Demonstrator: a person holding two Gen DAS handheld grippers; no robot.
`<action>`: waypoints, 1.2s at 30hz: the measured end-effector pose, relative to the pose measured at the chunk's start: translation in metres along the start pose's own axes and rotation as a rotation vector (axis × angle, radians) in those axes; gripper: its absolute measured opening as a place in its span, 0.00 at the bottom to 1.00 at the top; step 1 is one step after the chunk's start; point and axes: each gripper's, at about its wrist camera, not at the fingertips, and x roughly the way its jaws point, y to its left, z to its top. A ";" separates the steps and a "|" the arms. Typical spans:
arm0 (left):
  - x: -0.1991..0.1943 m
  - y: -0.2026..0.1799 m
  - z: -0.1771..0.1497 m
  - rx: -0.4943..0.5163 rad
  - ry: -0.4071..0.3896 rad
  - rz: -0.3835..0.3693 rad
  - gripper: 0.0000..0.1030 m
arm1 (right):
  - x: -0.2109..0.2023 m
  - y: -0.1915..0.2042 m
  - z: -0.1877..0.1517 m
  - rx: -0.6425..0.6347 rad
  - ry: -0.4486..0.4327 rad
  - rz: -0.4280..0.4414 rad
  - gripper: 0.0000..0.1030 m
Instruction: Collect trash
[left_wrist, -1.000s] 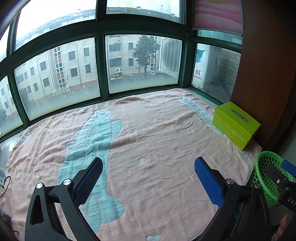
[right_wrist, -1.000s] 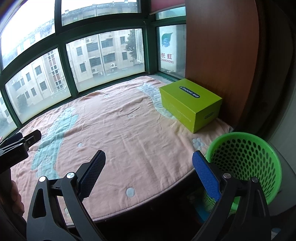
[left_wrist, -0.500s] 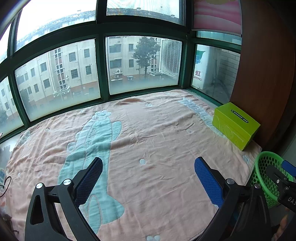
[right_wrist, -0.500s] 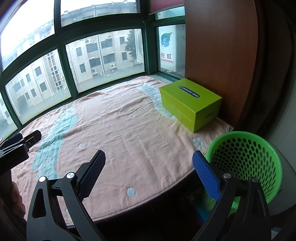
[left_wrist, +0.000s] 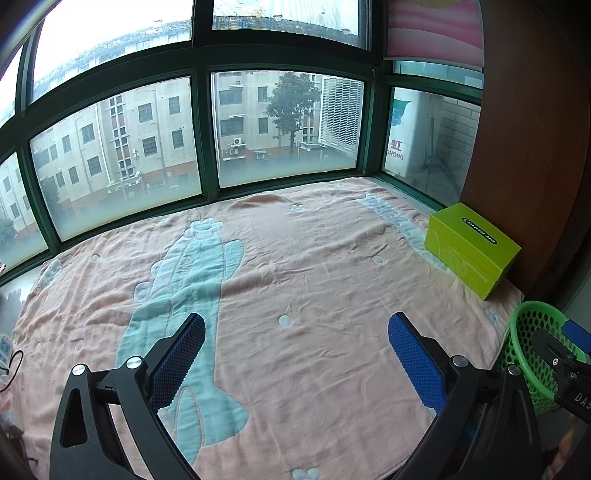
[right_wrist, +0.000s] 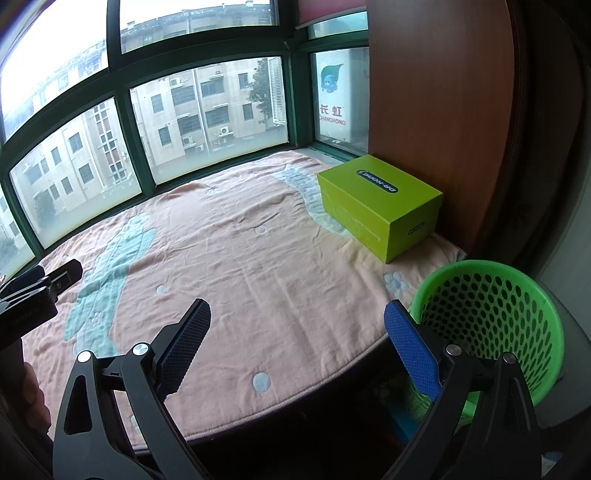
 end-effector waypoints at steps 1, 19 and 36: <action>0.000 0.001 0.000 0.001 0.000 -0.002 0.93 | 0.001 0.000 0.000 0.001 0.000 -0.001 0.91; 0.001 -0.001 -0.004 0.001 0.005 -0.003 0.93 | 0.002 0.000 -0.003 0.009 0.003 0.000 0.91; 0.006 0.002 -0.002 -0.011 0.023 0.002 0.93 | 0.008 0.001 -0.007 0.019 0.012 0.013 0.91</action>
